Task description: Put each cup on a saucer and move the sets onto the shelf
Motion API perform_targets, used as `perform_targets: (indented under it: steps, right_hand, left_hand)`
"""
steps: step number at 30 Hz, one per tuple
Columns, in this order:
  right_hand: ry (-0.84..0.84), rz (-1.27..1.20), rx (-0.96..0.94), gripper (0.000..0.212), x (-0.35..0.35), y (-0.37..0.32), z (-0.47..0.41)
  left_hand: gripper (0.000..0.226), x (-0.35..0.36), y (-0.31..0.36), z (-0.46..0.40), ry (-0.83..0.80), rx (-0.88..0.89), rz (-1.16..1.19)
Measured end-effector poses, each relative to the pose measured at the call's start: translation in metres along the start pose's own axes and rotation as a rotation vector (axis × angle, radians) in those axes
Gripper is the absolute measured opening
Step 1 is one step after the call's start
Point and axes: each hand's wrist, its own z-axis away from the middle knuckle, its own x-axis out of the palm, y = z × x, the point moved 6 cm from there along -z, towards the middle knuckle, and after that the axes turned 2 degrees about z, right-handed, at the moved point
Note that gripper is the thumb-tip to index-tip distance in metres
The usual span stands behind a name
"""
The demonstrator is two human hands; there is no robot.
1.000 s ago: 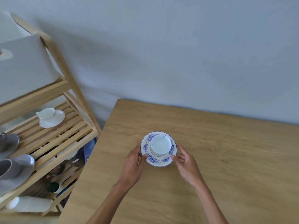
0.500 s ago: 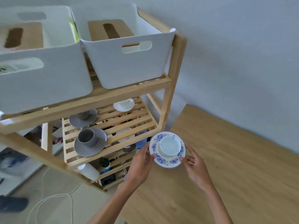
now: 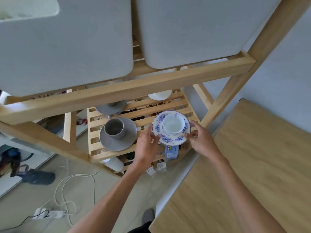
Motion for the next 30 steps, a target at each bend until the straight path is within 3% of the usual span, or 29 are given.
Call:
perform_targets:
  steps: [9,21,30]
  right_hand:
    - [-0.026,0.11,0.062,0.06,0.025,0.017,-0.052]
    - [0.0,0.185,-0.003,0.057,0.023,0.001,-0.08]
    - [-0.064,0.185,0.066,0.07,0.03,0.002,-0.068]
  left_hand:
    - [0.03,0.016,-0.025,-0.023,0.076,-0.11,-0.114]
    - [0.027,0.016,-0.022,-0.054,0.09,-0.109,-0.169]
    - [0.053,0.013,-0.021,-0.048,0.087,-0.187,-0.134]
